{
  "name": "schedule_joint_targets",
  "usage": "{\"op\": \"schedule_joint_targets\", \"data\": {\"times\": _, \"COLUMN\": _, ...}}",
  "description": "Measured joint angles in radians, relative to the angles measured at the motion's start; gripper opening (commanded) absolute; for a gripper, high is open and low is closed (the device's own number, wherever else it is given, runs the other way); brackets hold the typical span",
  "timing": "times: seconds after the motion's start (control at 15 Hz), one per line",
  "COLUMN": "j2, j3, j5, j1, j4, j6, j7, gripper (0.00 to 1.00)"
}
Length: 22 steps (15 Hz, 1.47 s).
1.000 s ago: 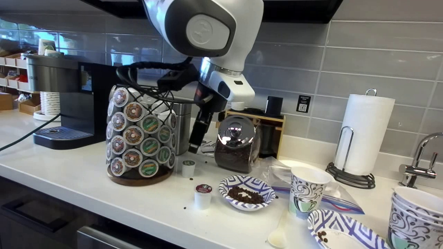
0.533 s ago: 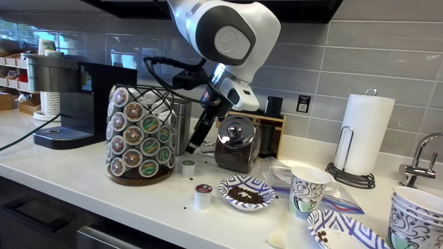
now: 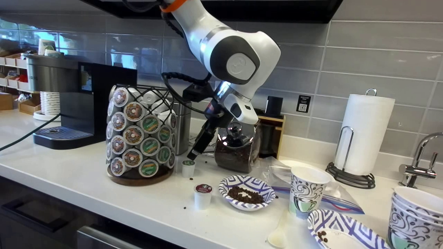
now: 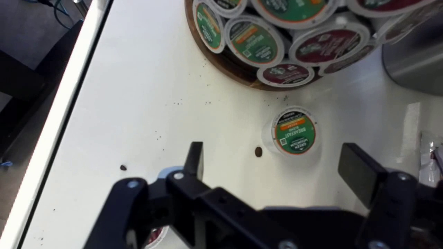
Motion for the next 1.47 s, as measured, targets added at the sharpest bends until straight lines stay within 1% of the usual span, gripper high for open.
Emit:
{"op": "schedule_joint_targets", "data": {"times": 0.47, "j2": 0.101, "j3": 0.016, "j5": -0.001, "j1": 0.015, "j4": 0.092, "j6": -0.003, "j7": 0.045, "gripper": 1.00}}
{"op": "schedule_joint_targets", "data": {"times": 0.6, "j2": 0.125, "j3": 0.020, "j5": -0.002, "j1": 0.016, "j4": 0.114, "j6": -0.003, "j7": 0.051, "gripper": 0.97}}
{"op": "schedule_joint_targets", "data": {"times": 0.87, "j2": 0.166, "j3": 0.027, "j5": -0.005, "j1": 0.017, "j4": 0.152, "j6": -0.006, "j7": 0.059, "gripper": 0.97}}
{"op": "schedule_joint_targets", "data": {"times": 1.0, "j2": 0.184, "j3": 0.030, "j5": -0.005, "j1": 0.017, "j4": 0.172, "j6": -0.014, "j7": 0.064, "gripper": 0.91}}
{"op": "schedule_joint_targets", "data": {"times": 1.07, "j2": 0.193, "j3": 0.031, "j5": -0.006, "j1": 0.017, "j4": 0.182, "j6": -0.017, "j7": 0.066, "gripper": 0.92}}
{"op": "schedule_joint_targets", "data": {"times": 1.13, "j2": 0.201, "j3": 0.031, "j5": -0.006, "j1": 0.017, "j4": 0.192, "j6": -0.023, "j7": 0.069, "gripper": 0.89}}
{"op": "schedule_joint_targets", "data": {"times": 1.2, "j2": 0.209, "j3": 0.032, "j5": -0.006, "j1": 0.017, "j4": 0.203, "j6": -0.034, "j7": 0.072, "gripper": 0.90}}
{"op": "schedule_joint_targets", "data": {"times": 1.4, "j2": 0.232, "j3": 0.032, "j5": -0.007, "j1": 0.017, "j4": 0.237, "j6": -0.064, "j7": 0.083, "gripper": 0.86}}
{"op": "schedule_joint_targets", "data": {"times": 1.47, "j2": 0.241, "j3": 0.032, "j5": -0.007, "j1": 0.017, "j4": 0.249, "j6": -0.076, "j7": 0.087, "gripper": 0.83}}
